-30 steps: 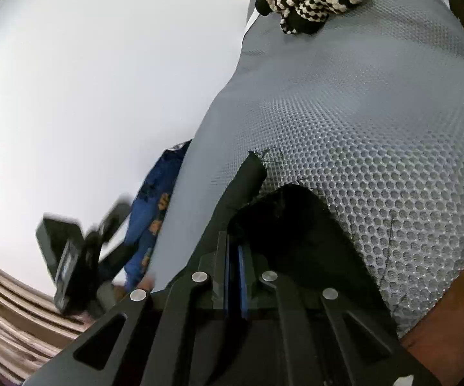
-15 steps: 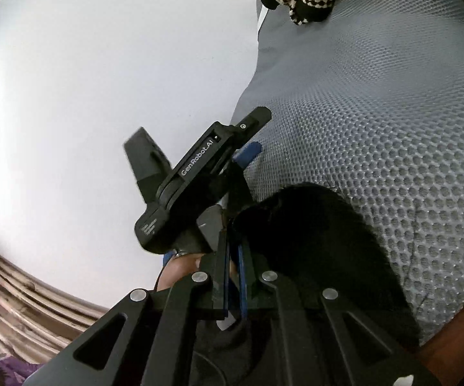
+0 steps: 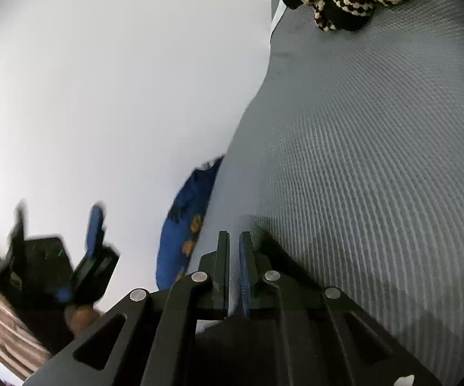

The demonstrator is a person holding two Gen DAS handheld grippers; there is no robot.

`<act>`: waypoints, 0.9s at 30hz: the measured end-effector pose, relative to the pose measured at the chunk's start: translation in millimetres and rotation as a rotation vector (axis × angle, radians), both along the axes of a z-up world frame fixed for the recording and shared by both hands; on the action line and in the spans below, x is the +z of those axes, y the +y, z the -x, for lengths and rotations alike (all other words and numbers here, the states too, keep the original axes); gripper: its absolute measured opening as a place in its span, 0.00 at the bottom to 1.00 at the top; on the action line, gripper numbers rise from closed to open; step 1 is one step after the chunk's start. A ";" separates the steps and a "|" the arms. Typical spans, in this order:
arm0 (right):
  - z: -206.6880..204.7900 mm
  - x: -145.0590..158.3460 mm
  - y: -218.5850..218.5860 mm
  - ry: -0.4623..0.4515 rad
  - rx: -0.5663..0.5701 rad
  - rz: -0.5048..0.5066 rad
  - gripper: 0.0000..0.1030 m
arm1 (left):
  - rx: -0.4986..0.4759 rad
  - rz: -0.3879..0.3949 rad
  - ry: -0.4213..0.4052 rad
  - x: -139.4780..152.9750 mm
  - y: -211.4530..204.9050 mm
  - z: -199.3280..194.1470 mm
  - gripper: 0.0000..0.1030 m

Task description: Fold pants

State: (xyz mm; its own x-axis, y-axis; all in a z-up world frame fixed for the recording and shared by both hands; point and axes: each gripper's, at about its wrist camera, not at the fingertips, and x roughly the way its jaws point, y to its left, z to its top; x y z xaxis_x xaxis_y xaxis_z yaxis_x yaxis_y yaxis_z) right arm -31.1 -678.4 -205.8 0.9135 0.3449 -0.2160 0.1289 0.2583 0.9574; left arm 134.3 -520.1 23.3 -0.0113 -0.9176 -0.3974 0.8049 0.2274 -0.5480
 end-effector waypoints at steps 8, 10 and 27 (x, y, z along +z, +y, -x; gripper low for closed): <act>94.2 0.7 15.7 -0.146 0.028 -0.014 1.00 | -0.028 -0.063 0.051 -23.8 -26.9 -4.1 0.70; 102.0 5.1 27.0 -0.147 0.049 0.062 1.00 | -0.029 -0.082 0.080 -30.9 -23.0 -4.5 0.70; 86.6 40.2 68.9 -0.137 0.144 0.325 0.06 | -0.010 -0.126 0.103 -45.0 -19.0 0.1 0.71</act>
